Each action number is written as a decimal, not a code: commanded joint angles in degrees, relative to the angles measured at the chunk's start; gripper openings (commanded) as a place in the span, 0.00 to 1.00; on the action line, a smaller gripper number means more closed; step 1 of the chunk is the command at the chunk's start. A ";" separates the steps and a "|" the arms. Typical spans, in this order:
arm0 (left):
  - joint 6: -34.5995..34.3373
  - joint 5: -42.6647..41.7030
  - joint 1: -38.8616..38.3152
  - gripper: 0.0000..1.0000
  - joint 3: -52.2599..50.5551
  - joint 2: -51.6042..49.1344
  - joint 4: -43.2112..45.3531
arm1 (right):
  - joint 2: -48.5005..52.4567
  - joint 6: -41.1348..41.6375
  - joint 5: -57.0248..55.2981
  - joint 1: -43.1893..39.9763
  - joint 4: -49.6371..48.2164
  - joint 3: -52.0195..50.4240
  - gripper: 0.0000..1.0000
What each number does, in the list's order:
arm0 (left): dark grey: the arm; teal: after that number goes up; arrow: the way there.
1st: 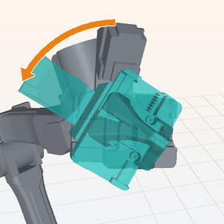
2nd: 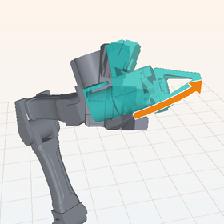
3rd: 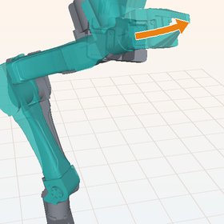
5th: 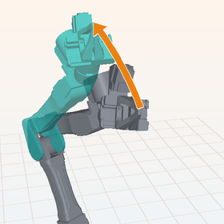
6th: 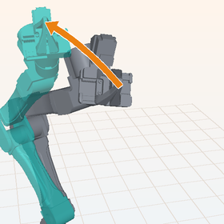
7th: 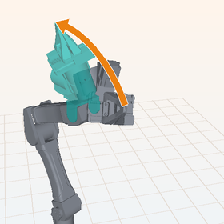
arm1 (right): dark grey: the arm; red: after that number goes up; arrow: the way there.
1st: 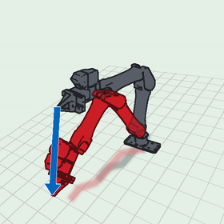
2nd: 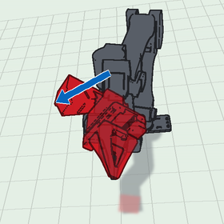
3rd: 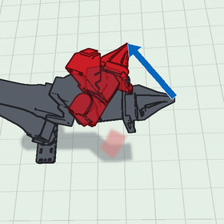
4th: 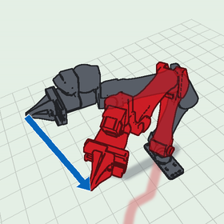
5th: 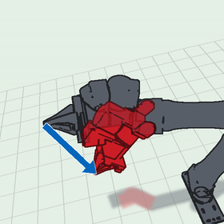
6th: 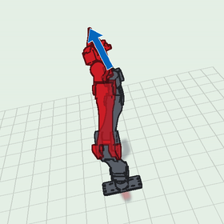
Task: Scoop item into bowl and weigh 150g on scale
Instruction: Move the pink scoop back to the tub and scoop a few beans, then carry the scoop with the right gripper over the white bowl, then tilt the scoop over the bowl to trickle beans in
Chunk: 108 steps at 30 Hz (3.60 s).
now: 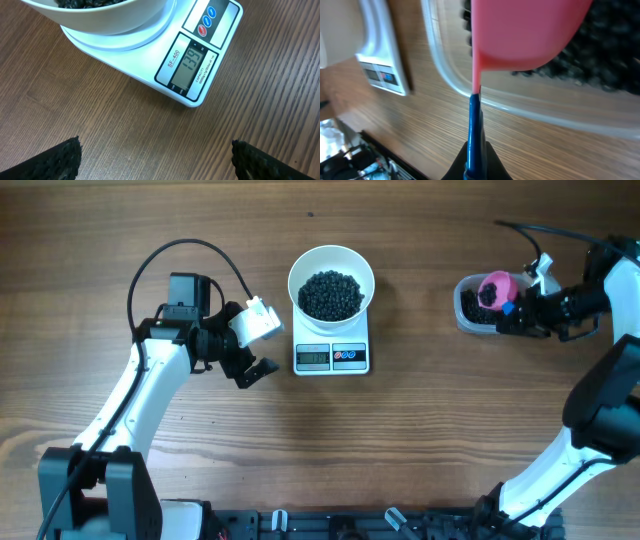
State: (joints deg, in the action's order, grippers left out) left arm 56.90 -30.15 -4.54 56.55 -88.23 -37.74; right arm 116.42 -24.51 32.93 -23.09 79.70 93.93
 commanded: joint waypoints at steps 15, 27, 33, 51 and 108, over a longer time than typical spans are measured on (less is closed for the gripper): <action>0.55 -1.31 0.26 1.00 -0.42 -0.50 -0.02 | -9.94 7.76 14.19 19.08 -6.91 2.14 0.04; 0.55 -1.31 0.26 1.00 -0.42 -0.50 -0.02 | -9.94 14.25 5.05 34.27 -18.97 2.12 0.04; 0.55 -1.31 0.26 1.00 -0.42 -0.50 -0.02 | -9.92 16.50 -0.72 38.84 -23.34 2.12 0.04; 0.55 -1.31 0.26 1.00 -0.42 -0.50 -0.02 | -9.92 22.99 -12.74 41.38 -27.61 0.28 0.04; 0.55 -1.31 0.20 1.00 -0.42 -0.50 -0.13 | -9.92 18.69 -28.13 48.26 -25.05 0.13 0.04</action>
State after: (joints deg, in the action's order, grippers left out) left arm 56.90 -30.13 -4.54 56.55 -88.23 -37.74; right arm 107.66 -5.26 4.03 24.88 54.81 94.21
